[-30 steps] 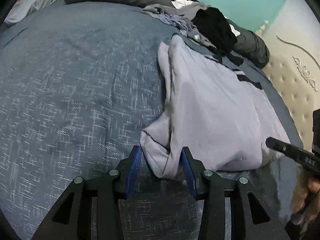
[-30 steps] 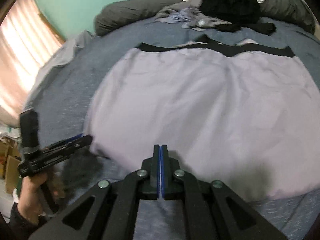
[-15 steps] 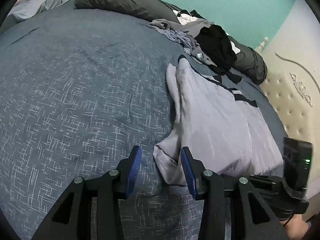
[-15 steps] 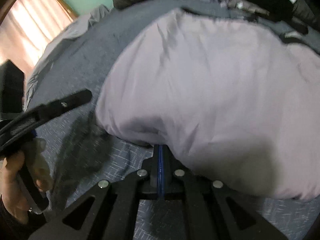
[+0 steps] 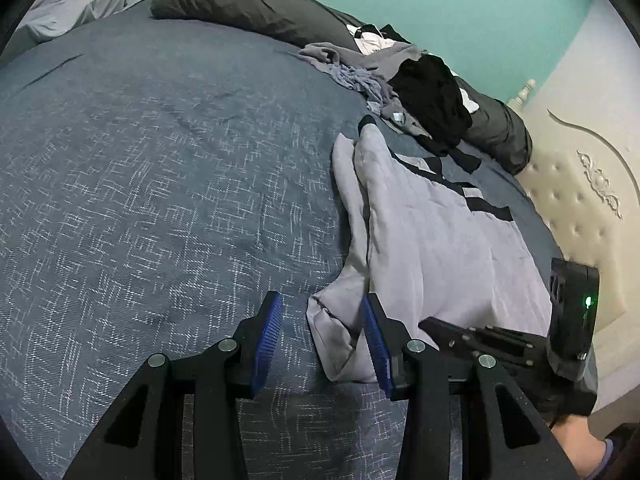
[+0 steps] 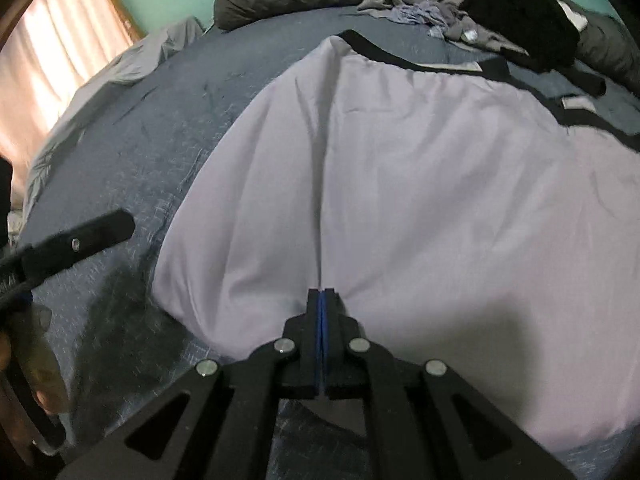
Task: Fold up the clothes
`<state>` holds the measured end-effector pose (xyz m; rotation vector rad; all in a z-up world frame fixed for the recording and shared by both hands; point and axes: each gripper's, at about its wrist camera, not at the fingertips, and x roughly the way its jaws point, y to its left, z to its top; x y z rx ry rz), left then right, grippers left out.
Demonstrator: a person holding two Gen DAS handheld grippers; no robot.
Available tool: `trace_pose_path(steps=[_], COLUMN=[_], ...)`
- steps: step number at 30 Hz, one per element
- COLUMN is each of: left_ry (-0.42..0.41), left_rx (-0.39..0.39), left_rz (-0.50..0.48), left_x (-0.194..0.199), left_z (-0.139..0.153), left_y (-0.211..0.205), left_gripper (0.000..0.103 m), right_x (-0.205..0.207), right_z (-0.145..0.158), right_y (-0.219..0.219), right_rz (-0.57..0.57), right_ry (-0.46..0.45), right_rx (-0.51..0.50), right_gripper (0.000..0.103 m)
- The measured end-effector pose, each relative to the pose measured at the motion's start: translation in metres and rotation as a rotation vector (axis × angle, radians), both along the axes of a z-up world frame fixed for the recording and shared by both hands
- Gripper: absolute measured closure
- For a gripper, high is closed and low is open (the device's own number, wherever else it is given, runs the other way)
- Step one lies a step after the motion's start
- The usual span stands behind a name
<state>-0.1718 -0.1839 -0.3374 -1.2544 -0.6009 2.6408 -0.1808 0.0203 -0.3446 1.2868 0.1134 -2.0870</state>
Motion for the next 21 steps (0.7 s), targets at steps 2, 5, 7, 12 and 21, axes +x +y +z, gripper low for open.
trace_pose_path(steps=[2, 5, 7, 12, 21], left_ry=[-0.002, -0.002, -0.002, 0.0, -0.021], left_rx=[0.002, 0.01, 0.014, 0.007, 0.099], left_rz=[-0.001, -0.001, -0.008, -0.019, -0.039], left_x=[-0.001, -0.002, -0.003, -0.002, -0.005], left_z=[-0.001, -0.001, -0.001, -0.001, -0.007], left_y=[0.0, 0.001, 0.003, 0.006, 0.008], left_gripper=[0.059, 0.059, 0.059, 0.059, 0.058], right_x=[0.002, 0.01, 0.01, 0.008, 0.005], right_z=[0.017, 0.023, 0.021, 0.017, 0.046], right_y=[0.009, 0.012, 0.015, 0.024, 0.133], right_rz=[-0.017, 0.002, 0.0, -0.011, -0.175], right_ry=[0.02, 0.03, 0.029, 0.028, 0.133], right_rx=[-0.04, -0.051, -0.06, -0.087, -0.065], right_gripper=[0.103, 0.103, 0.103, 0.103, 0.103])
